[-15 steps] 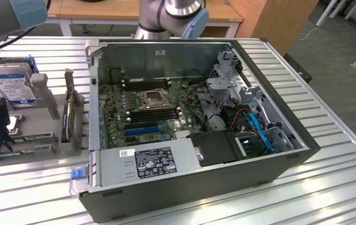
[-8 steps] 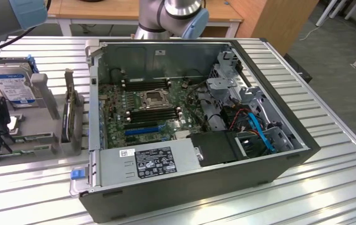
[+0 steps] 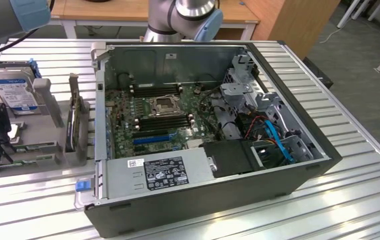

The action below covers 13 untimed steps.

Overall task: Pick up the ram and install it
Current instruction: 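Pick up the ram and move it above insertion slot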

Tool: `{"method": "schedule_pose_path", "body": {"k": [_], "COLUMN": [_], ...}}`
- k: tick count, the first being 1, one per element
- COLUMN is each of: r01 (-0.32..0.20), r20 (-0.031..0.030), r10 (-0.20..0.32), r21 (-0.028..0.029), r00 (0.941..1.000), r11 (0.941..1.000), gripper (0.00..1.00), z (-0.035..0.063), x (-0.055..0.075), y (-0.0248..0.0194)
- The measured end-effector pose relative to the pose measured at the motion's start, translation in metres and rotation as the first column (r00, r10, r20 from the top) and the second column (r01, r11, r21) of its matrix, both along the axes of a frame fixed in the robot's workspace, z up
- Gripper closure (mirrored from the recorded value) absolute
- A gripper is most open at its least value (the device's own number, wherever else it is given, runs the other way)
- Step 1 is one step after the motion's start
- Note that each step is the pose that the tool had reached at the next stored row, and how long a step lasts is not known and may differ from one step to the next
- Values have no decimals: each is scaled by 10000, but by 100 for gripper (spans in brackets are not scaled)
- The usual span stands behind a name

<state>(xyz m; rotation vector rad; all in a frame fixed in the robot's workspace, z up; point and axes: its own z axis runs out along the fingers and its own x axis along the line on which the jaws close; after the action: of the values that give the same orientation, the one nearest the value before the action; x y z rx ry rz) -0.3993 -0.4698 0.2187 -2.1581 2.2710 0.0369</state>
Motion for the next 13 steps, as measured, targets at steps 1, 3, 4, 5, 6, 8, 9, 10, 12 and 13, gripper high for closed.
{"method": "schedule_pose_path", "body": {"k": [1,3,4,5,6,8,9,10,12,13], "r01": [-1,3,2,0,0,-2,-2,-2,0,-1], "r20": [0,2,1,1,2,3,2,0,0,0], "r10": [1,-3,-2,0,0,2,2,2,0,1], "r21": [0,1,0,0,1,2,2,0,0,-1], "r00": [10000,10000,10000,10000,10000,10000,10000,10000,10000,10000], "r11": [10000,10000,10000,10000,10000,10000,10000,10000,10000,10000], "gripper": [69,69,69,69,69,69,69,69,69,69], "z": [-1,-7,-10,-14,-21,-26,-26,-27,-56,-73], "x": [0,-15,-30,-41,-50,-53,-53,-54,-55,-55], "y": [0,1,-2,-4,-4,-5,-5,-5,-5,-5]}}
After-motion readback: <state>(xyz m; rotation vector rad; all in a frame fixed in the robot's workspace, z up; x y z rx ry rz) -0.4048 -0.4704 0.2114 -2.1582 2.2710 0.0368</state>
